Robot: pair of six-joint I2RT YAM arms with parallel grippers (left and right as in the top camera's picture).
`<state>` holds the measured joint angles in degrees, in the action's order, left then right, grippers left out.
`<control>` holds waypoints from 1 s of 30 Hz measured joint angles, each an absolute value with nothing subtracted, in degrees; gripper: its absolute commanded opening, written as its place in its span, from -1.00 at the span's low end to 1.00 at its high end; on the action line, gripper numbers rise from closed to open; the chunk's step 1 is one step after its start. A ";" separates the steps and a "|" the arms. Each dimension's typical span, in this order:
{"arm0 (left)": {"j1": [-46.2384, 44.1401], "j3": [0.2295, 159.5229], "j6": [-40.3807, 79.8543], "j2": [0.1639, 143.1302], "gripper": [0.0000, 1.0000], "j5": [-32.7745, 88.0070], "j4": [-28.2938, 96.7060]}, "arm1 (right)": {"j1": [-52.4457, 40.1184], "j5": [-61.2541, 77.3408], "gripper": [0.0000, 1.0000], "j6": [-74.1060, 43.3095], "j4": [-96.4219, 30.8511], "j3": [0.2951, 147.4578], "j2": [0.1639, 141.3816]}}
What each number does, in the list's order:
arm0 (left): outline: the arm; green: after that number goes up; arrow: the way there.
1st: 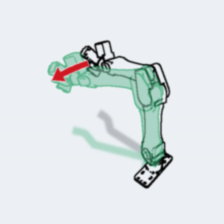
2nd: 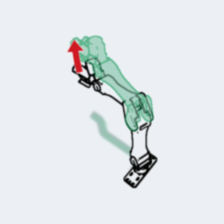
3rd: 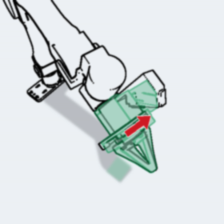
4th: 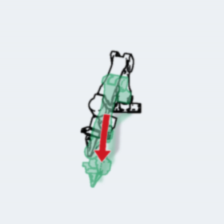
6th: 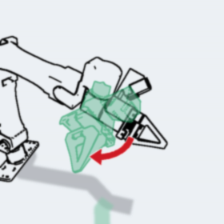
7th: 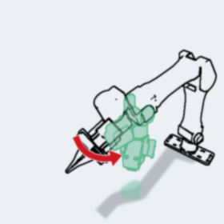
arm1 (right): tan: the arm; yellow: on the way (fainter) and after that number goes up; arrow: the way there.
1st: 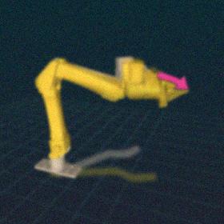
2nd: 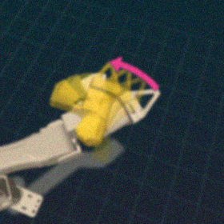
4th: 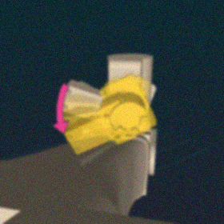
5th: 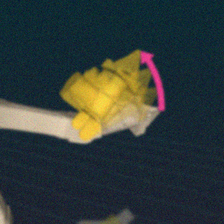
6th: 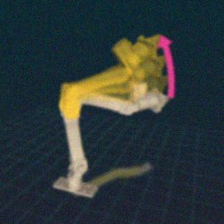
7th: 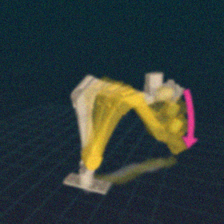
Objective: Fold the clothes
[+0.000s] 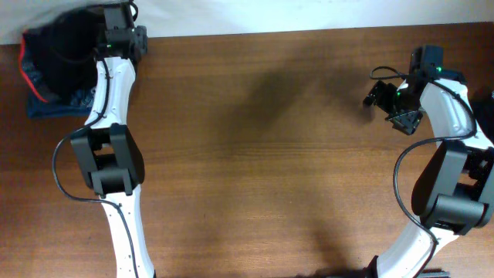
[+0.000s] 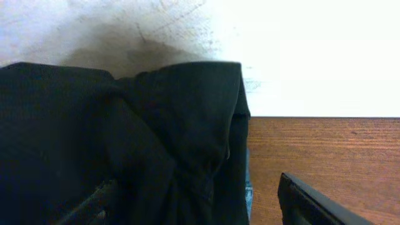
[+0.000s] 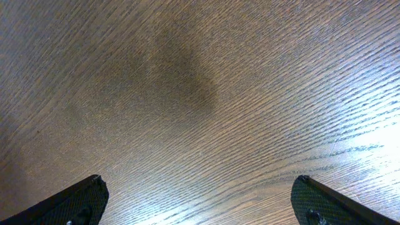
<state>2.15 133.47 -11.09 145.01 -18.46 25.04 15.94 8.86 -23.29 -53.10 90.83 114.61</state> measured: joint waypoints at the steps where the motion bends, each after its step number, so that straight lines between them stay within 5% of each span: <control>1: 2.15 134.32 -11.07 144.97 0.63 -18.55 26.44 | 15.94 8.86 0.98 -23.31 -53.10 90.83 114.61; 4: 2.37 134.80 -10.83 144.03 0.96 -18.72 29.39 | 15.94 8.86 0.97 -23.33 -53.10 90.83 114.61; 12: 7.29 135.48 -2.92 139.15 0.98 -20.34 34.26 | 15.94 8.86 0.97 -23.33 -53.10 90.83 114.61; 13: 8.08 135.57 -1.78 139.06 0.88 -20.43 34.96 | 15.94 8.86 0.97 -23.35 -53.08 90.83 114.61; 18: 13.26 135.57 3.55 139.00 -0.42 -20.38 36.14 | 15.94 8.86 0.97 -23.31 -53.10 90.83 114.61; 22: 15.86 135.57 5.13 138.98 -0.65 -19.94 35.97 | 15.94 8.84 0.97 -23.31 -53.10 90.83 114.61; 30: 16.43 135.57 5.67 139.20 -0.68 -15.92 32.45 | 15.94 8.84 0.97 -23.31 -53.10 90.83 114.61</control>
<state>16.43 135.57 5.67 139.20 -15.92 32.45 15.94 8.84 -23.31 -53.10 90.83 114.61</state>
